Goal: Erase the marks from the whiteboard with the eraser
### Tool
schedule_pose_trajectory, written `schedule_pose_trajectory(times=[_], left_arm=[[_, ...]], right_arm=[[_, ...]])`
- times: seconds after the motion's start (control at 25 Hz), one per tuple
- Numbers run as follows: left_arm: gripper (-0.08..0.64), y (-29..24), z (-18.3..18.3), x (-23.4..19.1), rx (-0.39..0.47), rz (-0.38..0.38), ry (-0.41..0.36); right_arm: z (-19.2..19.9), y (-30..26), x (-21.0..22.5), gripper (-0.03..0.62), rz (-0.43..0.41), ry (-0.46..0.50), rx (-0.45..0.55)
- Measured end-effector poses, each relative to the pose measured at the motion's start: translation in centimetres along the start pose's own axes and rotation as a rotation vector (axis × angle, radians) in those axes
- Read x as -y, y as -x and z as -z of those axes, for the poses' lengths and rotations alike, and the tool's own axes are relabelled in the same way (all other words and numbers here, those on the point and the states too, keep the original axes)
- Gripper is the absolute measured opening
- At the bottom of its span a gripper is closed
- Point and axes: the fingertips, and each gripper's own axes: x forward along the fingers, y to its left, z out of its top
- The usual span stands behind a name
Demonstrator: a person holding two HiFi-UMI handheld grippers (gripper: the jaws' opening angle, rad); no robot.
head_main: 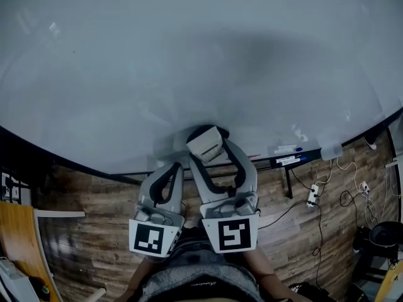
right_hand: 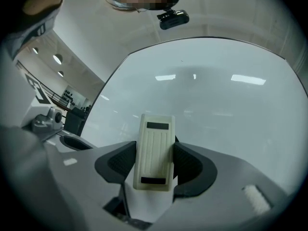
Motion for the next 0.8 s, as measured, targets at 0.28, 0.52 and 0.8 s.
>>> schedule_pose_trajectory(times=[0.28,0.52,0.8], left_arm=[[0.003,0.59,0.77,0.34,0.000,-0.056,0.011],[0.003,0.33,0.59,0.73,-0.012,-0.034,0.010],[0.003,-0.32,-0.21,0.69,0.021,0.067,-0.027]], right_arm=[[0.40,-0.07,-0.64,0.247,-0.065,-0.002,0.002],[0.50,0.26,0.08,0.247,-0.037,0.000,-0.004],[0.39,0.18,-0.28,0.247,-0.002,0.012,0.001]])
